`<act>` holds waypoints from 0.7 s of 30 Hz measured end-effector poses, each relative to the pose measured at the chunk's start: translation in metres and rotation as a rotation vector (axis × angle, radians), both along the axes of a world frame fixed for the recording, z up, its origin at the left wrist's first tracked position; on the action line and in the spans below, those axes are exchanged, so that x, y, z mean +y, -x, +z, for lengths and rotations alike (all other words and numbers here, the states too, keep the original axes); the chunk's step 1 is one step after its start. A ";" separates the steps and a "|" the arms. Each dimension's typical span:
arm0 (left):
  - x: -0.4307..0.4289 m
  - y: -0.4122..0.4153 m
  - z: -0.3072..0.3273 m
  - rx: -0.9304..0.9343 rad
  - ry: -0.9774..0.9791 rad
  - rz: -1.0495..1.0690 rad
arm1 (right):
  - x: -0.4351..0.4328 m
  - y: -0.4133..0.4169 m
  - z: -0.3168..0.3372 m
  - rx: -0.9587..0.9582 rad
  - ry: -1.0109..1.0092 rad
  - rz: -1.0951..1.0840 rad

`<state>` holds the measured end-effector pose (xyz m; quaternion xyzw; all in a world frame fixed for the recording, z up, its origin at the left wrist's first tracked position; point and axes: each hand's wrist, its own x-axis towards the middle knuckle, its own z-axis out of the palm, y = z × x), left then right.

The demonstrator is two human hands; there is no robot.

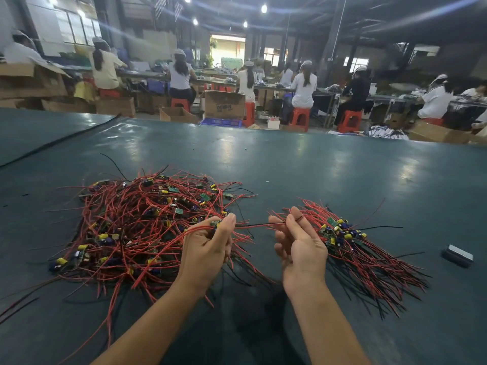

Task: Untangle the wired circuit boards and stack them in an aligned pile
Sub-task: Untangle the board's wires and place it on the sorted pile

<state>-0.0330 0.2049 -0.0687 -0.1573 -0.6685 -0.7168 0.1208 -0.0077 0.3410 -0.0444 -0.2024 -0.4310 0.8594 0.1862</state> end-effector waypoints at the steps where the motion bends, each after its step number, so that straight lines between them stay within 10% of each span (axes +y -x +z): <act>1: 0.000 0.000 0.000 0.004 0.003 -0.006 | 0.000 0.000 -0.001 0.011 0.011 -0.013; 15: 0.002 -0.001 -0.002 -0.051 -0.077 -0.070 | 0.002 -0.003 0.001 0.067 0.129 -0.023; 21: 0.005 0.001 -0.006 -0.025 -0.069 -0.086 | -0.034 -0.010 -0.007 0.038 -0.019 0.346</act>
